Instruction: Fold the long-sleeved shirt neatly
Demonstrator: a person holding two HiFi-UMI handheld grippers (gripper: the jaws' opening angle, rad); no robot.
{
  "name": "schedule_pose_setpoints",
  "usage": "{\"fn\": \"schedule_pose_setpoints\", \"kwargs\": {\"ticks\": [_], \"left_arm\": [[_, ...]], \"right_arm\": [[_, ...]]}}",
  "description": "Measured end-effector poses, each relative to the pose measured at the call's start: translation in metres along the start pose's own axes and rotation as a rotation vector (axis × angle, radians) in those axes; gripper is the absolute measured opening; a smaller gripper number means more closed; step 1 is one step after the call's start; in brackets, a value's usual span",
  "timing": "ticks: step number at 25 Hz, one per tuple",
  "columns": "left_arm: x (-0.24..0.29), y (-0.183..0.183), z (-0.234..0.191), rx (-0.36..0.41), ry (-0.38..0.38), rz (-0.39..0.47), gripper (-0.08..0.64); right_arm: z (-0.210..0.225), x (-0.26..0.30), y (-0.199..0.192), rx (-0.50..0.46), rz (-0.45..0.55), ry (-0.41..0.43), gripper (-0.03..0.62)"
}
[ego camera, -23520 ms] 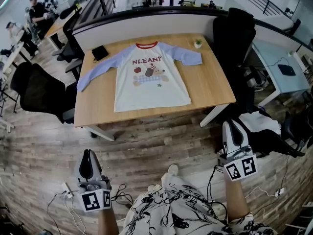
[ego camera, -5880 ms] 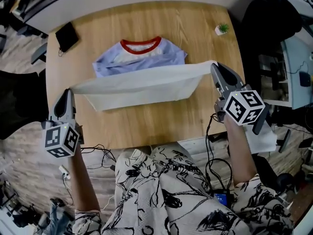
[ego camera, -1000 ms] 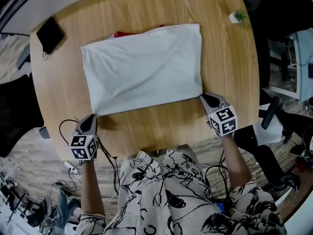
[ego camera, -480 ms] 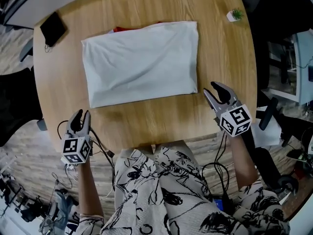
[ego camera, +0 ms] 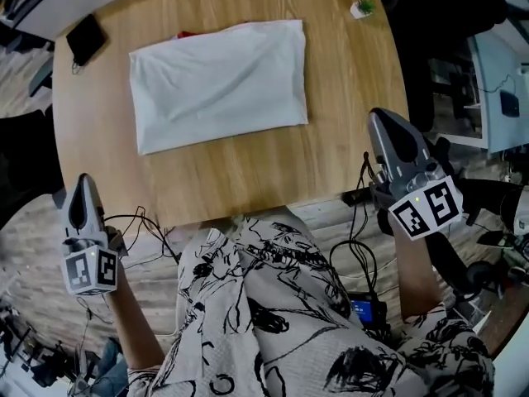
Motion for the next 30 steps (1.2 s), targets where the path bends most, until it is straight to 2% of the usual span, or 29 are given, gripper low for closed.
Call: {"fn": "schedule_pose_setpoints", "kwargs": {"ticks": [6, 9, 11, 14, 16, 23, 30], "left_arm": [[-0.06, 0.021, 0.006, 0.02, 0.002, 0.12, 0.005], [-0.078, 0.021, 0.007, 0.007, -0.007, 0.16, 0.005], [-0.084, 0.023, 0.009, 0.006, -0.01, 0.179, 0.005], [-0.092, 0.021, 0.011, 0.015, -0.004, 0.201, 0.005], [-0.097, 0.017, 0.009, 0.014, 0.012, 0.211, 0.005], [-0.1, 0.031, 0.009, -0.018, 0.024, 0.251, 0.005], [-0.109, 0.037, 0.005, -0.015, 0.021, 0.289, 0.005]], "right_arm": [[-0.054, -0.064, 0.028, 0.1, 0.152, -0.181, 0.006], [-0.081, -0.074, 0.021, 0.125, 0.234, -0.218, 0.006], [-0.095, -0.073, 0.013, 0.042, 0.235, -0.22, 0.006], [-0.103, -0.076, -0.001, -0.169, 0.196, -0.265, 0.006], [-0.099, -0.081, -0.01, -0.229, 0.181, -0.288, 0.006], [-0.072, -0.092, -0.009, -0.195, 0.199, -0.328, 0.006], [-0.062, -0.107, -0.004, -0.075, 0.274, -0.312, 0.006]]}}
Point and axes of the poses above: the fingertips, and each gripper's own axes: x forward along the fingers, z to its right, y out of its top, the point moved 7 cm from there along -x, backward along the fingers, and after that the axes turned 12 degrees about -z, right-handed, at the moved point
